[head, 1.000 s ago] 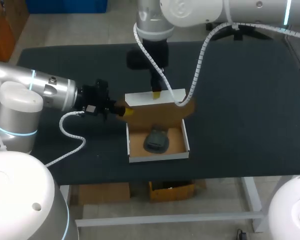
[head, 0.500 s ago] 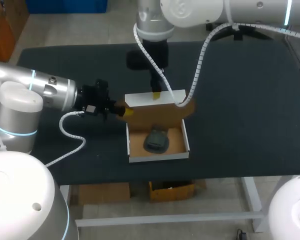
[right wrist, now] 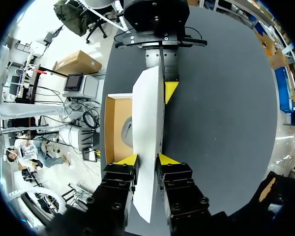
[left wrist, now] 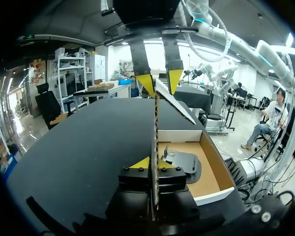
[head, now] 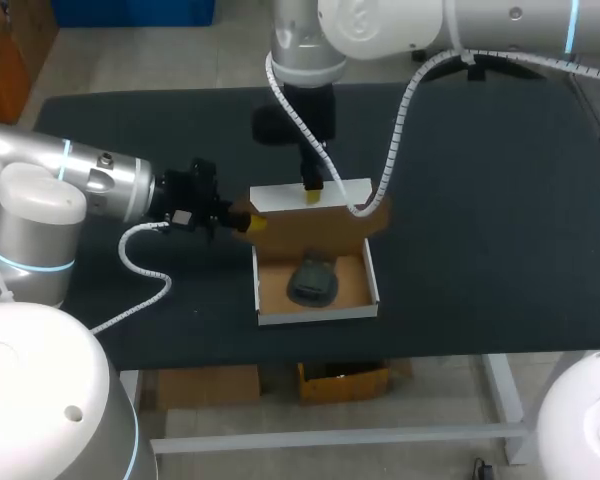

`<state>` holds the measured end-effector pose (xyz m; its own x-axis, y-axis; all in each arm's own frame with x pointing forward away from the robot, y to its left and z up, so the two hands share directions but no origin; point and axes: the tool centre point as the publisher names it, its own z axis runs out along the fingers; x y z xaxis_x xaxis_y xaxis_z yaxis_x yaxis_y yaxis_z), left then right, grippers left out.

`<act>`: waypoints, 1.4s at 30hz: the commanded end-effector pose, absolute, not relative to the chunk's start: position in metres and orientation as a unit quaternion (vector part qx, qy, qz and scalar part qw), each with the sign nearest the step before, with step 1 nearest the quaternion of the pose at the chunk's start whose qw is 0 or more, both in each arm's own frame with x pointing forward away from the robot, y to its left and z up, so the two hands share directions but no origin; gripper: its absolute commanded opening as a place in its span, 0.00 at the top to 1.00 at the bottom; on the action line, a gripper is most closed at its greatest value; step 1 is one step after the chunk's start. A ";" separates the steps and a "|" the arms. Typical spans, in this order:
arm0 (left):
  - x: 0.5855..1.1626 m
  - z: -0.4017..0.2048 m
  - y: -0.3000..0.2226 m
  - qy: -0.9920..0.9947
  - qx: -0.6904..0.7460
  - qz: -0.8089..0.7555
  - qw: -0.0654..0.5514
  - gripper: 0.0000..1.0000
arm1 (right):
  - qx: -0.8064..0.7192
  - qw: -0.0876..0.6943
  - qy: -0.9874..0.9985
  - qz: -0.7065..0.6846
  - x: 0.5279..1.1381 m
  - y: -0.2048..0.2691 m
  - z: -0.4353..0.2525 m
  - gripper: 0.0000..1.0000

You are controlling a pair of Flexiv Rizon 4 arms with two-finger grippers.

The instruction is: Assemble the packaging by folding the flat box into shape, placing the metal phone stand inside, and closing the box properly

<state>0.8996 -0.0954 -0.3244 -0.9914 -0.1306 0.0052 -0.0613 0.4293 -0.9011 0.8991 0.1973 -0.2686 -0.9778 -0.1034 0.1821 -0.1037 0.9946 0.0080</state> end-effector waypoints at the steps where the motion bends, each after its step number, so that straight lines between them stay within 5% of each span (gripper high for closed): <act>1: 0.900 -0.324 -0.095 0.844 -0.056 -0.532 0.032 1.00 | 0.052 0.090 -0.995 0.003 0.899 0.199 -0.272 1.00; 6: 0.900 -0.324 -0.095 0.844 -0.056 -0.532 0.032 1.00 | 0.051 0.085 -0.995 0.000 0.899 0.198 -0.270 1.00; 8: 0.900 -0.324 -0.095 0.844 -0.056 -0.532 0.032 1.00 | 0.050 0.081 -0.995 -0.004 0.898 0.197 -0.268 0.57; 9: 0.900 -0.324 -0.095 0.844 -0.056 -0.532 0.032 1.00 | 0.049 0.080 -0.996 -0.005 0.897 0.196 -0.267 0.46; 11: 0.900 -0.324 -0.095 0.844 -0.056 -0.532 0.032 1.00 | 0.048 0.077 -0.996 -0.010 0.896 0.194 -0.264 0.06; 12: 0.900 -0.324 -0.095 0.844 -0.056 -0.532 0.032 1.00 | 0.048 0.075 -0.996 -0.011 0.896 0.194 -0.262 0.00; 42: 0.900 -0.324 -0.095 0.844 -0.056 -0.532 0.032 1.00 | -0.100 0.026 -0.992 -0.072 0.917 0.174 -0.187 0.00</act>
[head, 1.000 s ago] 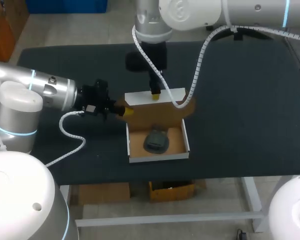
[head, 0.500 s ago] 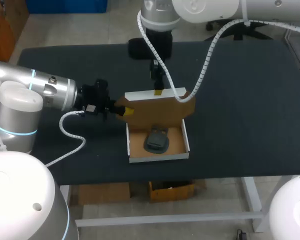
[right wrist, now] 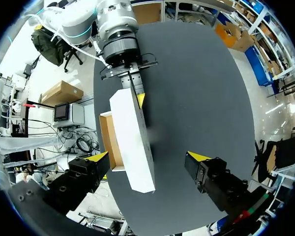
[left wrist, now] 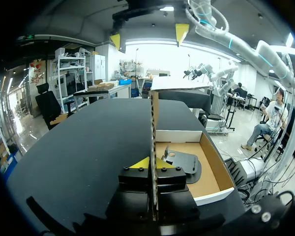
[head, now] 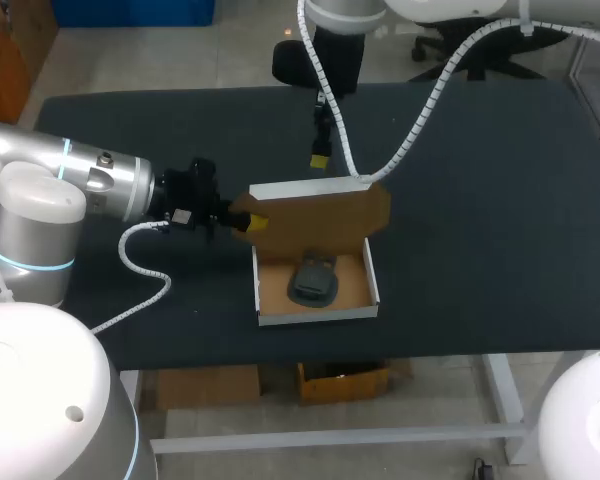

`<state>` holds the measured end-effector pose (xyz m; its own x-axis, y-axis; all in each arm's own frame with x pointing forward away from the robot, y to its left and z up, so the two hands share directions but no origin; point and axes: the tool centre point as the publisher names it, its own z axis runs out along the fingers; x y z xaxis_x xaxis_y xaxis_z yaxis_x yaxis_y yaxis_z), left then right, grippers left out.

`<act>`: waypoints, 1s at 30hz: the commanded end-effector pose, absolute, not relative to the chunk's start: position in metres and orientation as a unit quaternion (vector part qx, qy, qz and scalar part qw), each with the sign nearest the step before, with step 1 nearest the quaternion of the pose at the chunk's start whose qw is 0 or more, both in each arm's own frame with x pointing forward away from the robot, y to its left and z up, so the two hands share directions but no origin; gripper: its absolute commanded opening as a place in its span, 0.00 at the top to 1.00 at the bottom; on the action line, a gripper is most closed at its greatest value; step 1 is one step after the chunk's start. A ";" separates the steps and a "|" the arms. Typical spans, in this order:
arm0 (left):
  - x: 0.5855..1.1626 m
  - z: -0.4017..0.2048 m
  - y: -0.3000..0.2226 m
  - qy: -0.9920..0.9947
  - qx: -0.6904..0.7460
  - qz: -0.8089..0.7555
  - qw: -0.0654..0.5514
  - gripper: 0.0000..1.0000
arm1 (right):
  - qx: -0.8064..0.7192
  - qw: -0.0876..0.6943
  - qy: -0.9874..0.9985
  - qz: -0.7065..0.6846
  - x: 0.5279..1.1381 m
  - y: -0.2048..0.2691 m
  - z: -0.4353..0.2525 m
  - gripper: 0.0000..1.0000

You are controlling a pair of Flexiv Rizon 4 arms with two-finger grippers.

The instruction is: Assemble the packaging by folding the flat box into shape, placing the metal phone stand inside, and closing the box properly

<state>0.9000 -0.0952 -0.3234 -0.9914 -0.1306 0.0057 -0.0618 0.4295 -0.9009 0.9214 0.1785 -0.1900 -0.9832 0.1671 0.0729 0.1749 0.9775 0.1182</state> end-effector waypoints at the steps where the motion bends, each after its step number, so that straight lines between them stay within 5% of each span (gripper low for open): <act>1: 0.900 -0.324 -0.095 0.844 -0.056 -0.532 0.032 1.00 | -0.100 0.026 -0.992 -0.072 0.917 0.174 -0.187 0.00; 30: 0.893 -0.327 -0.096 0.845 -0.028 -0.530 0.069 1.00 | -0.145 0.049 -0.986 -0.071 0.919 0.173 -0.190 0.00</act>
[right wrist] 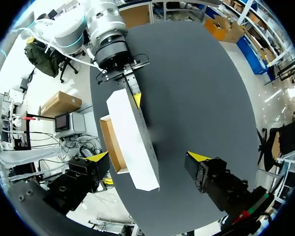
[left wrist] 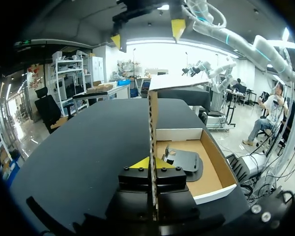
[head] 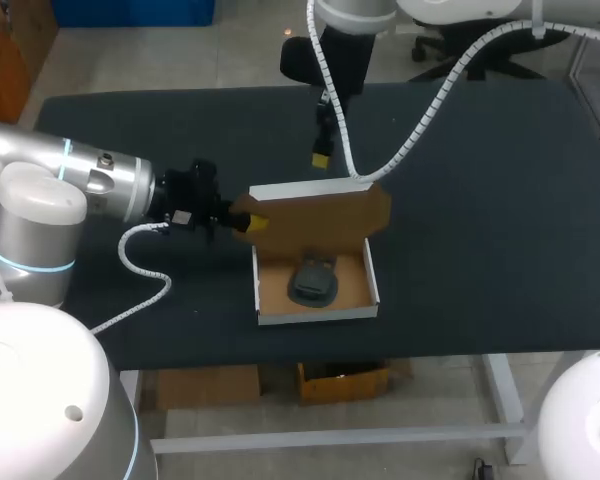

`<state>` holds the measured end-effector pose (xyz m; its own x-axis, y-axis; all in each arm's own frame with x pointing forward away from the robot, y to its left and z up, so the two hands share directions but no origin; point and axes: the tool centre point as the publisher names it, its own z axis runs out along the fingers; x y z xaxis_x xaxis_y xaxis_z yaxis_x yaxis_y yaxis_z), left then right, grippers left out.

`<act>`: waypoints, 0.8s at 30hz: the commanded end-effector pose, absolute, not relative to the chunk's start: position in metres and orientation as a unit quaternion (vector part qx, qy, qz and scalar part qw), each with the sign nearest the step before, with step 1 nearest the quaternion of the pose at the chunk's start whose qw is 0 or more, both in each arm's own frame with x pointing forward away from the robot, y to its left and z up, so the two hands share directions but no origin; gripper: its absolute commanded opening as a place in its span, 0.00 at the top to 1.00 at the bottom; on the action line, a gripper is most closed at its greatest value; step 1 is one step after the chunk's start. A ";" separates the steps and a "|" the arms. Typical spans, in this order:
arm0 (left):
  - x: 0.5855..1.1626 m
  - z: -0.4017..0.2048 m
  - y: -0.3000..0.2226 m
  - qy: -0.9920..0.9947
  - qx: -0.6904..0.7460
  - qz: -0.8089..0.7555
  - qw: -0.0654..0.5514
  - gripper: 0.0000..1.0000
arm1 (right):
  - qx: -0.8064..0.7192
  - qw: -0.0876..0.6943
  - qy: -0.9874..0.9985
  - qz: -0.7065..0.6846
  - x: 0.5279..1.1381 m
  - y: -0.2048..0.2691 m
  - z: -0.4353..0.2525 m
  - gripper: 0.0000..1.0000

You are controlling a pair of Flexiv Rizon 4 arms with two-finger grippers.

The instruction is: Assemble the packaging by folding the flat box into shape, placing the metal phone stand inside, and closing the box properly

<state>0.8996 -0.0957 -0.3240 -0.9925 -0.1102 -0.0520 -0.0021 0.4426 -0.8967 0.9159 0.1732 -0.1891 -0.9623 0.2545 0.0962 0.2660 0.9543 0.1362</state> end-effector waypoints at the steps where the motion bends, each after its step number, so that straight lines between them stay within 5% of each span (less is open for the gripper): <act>1: 0.892 -0.326 -0.095 0.845 -0.024 -0.529 0.070 1.00 | -0.144 0.050 -0.986 -0.073 0.919 0.173 -0.190 0.00; 24: 0.867 -0.337 -0.102 0.852 0.056 -0.487 0.181 1.00 | -0.289 0.112 -0.946 -0.096 0.906 0.161 -0.205 0.00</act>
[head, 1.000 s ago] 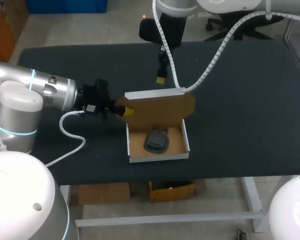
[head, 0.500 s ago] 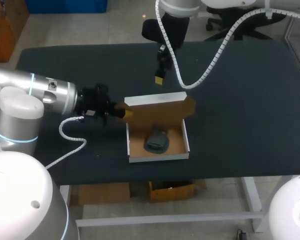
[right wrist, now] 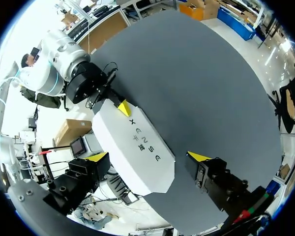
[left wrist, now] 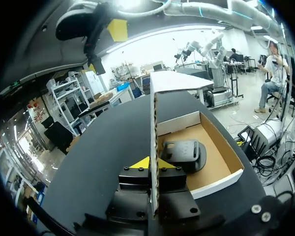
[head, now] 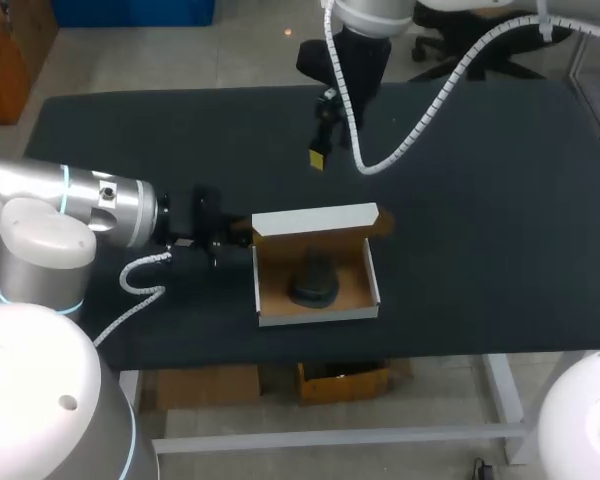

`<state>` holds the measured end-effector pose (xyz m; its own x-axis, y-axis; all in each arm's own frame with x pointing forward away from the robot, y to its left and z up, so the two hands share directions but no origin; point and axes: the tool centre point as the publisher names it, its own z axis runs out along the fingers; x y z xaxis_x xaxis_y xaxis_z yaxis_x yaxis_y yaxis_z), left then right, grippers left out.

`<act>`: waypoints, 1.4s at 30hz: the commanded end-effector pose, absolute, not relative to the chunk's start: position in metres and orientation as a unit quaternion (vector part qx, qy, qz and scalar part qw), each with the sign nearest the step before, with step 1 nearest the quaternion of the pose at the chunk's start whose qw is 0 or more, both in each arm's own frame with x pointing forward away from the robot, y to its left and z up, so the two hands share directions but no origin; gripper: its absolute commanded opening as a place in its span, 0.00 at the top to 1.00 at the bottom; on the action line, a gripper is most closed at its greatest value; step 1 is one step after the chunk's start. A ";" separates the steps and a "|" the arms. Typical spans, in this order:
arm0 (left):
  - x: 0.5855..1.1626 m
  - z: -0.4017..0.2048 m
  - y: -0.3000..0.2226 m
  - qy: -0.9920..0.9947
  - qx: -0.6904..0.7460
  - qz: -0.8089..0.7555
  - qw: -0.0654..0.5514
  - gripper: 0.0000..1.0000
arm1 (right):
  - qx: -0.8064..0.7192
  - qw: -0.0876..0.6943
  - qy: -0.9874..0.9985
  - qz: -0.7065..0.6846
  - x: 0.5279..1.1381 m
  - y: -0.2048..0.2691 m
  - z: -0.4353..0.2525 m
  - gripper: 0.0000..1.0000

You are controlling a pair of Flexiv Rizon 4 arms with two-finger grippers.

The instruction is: Assemble the packaging by folding the flat box into shape, placing the metal phone stand inside, and closing the box properly

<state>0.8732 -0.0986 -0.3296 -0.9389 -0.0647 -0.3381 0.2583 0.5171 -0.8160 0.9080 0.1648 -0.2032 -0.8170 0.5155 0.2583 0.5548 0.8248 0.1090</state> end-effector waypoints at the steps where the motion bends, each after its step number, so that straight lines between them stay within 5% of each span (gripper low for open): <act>1: 0.866 -0.338 -0.102 0.851 0.062 -0.488 0.183 1.00 | -0.293 0.112 -0.945 -0.096 0.906 0.161 -0.206 0.00; 15: 0.857 -0.343 -0.105 0.853 0.108 -0.437 0.262 1.00 | -0.373 0.130 -0.912 -0.112 0.898 0.151 -0.207 0.00; 42: 0.856 -0.345 -0.105 0.851 0.114 -0.429 0.281 1.00 | -0.390 0.145 -0.904 -0.103 0.897 0.152 -0.207 0.00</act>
<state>0.8593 -0.1021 -0.3381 -0.8290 -0.0353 -0.5581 0.4284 0.6012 -0.6745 0.8954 0.1523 -0.2074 -0.6690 0.6647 0.3327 0.7246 0.6830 0.0925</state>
